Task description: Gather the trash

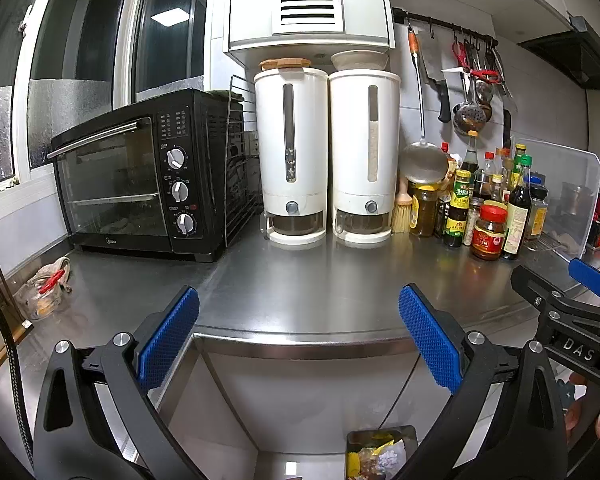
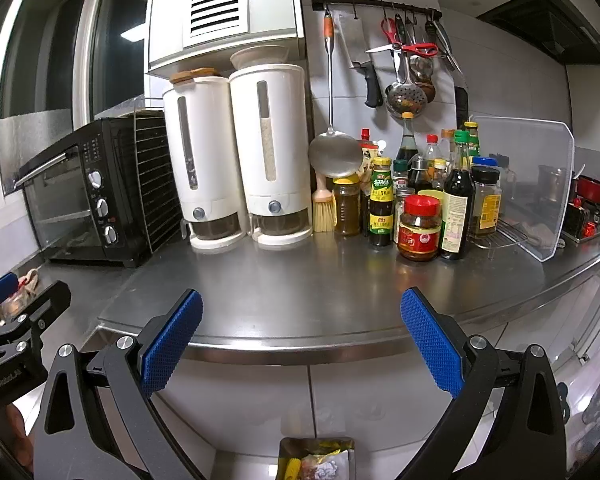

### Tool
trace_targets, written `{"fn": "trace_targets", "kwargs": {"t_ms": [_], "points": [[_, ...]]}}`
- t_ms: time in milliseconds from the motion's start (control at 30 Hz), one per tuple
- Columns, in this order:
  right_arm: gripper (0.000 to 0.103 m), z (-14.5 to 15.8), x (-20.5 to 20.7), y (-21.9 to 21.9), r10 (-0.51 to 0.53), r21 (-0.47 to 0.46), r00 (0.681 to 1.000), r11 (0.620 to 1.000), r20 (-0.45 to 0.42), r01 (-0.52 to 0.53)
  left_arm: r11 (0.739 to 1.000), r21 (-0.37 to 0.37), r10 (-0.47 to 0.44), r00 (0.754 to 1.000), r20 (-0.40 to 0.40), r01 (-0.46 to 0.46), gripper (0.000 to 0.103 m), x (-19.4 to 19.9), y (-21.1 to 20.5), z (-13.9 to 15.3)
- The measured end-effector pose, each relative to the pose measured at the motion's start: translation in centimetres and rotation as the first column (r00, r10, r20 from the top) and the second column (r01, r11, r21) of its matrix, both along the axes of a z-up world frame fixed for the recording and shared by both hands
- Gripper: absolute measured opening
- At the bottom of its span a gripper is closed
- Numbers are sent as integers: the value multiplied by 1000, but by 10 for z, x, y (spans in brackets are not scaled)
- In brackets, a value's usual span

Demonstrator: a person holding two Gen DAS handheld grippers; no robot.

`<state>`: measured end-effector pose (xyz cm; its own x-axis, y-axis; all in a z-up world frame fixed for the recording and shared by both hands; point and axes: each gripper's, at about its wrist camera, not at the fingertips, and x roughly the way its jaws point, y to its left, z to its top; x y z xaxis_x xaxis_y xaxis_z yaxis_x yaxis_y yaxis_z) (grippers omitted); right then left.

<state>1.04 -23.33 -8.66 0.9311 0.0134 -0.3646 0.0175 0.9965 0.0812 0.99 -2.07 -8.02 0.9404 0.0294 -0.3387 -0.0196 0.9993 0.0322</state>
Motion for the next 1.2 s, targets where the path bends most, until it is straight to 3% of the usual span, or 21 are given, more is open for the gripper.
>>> {"fn": "trace_targets", "kwargs": {"t_ms": [1200], "points": [[100,4,-6,-1,-13,2,1000,1000,8,13,1000,-14,5,1000,17,-5,95,-8,-1,6]]}}
